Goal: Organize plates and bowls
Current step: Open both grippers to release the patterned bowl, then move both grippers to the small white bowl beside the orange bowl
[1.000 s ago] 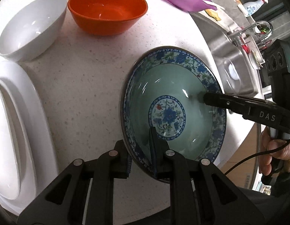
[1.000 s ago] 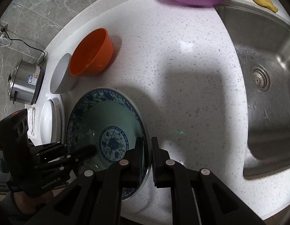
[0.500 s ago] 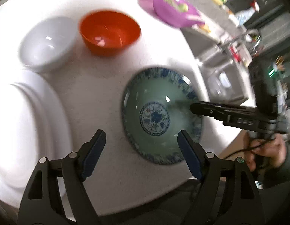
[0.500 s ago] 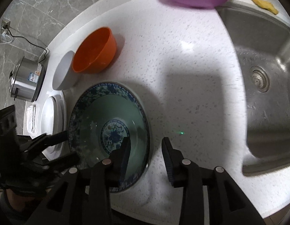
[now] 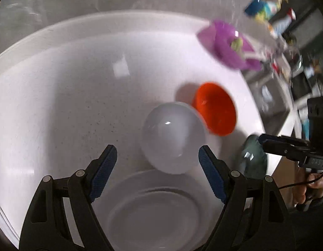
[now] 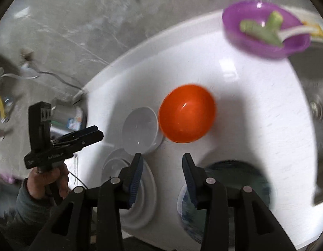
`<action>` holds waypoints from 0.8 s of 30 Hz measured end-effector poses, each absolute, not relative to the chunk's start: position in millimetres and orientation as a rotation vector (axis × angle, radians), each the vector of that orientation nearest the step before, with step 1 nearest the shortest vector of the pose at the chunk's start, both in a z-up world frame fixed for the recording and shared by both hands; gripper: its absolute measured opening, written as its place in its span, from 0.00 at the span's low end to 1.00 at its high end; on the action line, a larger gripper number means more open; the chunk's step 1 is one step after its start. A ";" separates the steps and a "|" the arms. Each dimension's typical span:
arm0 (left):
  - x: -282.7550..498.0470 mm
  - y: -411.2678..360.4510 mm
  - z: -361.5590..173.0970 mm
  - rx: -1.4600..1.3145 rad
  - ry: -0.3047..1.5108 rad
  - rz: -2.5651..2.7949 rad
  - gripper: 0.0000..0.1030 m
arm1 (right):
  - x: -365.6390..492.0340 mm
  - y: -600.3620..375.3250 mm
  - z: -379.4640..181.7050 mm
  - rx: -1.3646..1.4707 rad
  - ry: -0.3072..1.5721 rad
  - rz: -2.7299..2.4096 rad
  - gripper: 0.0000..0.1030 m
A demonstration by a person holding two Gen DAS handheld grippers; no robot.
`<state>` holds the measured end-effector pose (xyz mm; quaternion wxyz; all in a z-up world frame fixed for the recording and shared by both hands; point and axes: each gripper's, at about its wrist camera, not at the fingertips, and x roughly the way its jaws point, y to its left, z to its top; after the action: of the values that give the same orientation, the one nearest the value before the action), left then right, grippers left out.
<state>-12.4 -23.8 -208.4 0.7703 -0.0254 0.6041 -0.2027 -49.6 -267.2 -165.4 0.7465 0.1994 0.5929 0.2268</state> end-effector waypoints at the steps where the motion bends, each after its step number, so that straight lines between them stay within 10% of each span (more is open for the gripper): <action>1: -7.1 -23.9 -213.9 -0.033 1.323 -0.447 0.77 | -46.2 -253.9 -175.2 0.464 1.319 0.482 0.41; 18: 47.5 -36.1 -305.4 0.132 1.447 -0.641 0.74 | -29.0 -190.6 -242.1 0.582 1.410 0.189 0.41; 24: 55.6 -39.3 -322.1 0.105 1.459 -0.685 0.27 | -28.3 -187.0 -255.6 0.590 1.420 0.167 0.34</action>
<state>55.6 -39.3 -322.1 0.6913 0.0469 0.6526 -0.3066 -28.3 -187.0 -255.6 0.7157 0.2664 0.6412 0.0754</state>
